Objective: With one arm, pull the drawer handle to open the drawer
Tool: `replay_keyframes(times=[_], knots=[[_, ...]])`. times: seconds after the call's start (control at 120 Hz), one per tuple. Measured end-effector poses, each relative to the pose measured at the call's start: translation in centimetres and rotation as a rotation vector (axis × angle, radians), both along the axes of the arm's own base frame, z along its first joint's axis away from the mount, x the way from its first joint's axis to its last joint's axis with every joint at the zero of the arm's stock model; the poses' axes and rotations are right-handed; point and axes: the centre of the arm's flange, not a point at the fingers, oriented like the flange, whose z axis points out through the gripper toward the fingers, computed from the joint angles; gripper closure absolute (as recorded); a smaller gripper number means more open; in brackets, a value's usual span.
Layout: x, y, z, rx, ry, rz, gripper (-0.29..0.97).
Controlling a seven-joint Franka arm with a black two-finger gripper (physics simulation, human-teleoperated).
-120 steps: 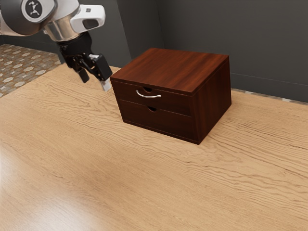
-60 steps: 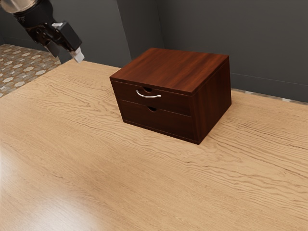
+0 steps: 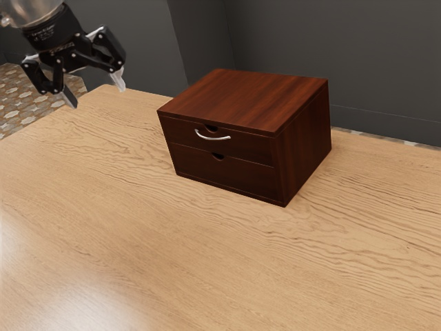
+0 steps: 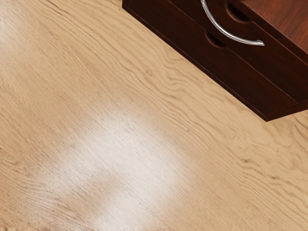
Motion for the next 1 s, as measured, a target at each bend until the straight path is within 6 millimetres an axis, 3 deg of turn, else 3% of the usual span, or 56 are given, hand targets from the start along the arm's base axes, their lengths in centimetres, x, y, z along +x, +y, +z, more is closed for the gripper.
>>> replay_keyframes(times=[0.192,0.292,0.55,0.775,1.0], knots=[[3.0,0.7,-7.6,-0.054,0.039,0.198,0.02],[3.9,1.3,-9.6,-0.073,0.004,0.286,0.02],[7.1,2.7,-13.4,-0.109,-0.116,0.455,0.02],[10.1,5.3,-16.2,-0.167,-0.210,0.589,0.03],[11.2,6.0,-18.0,-0.226,-0.271,0.679,0.03]])
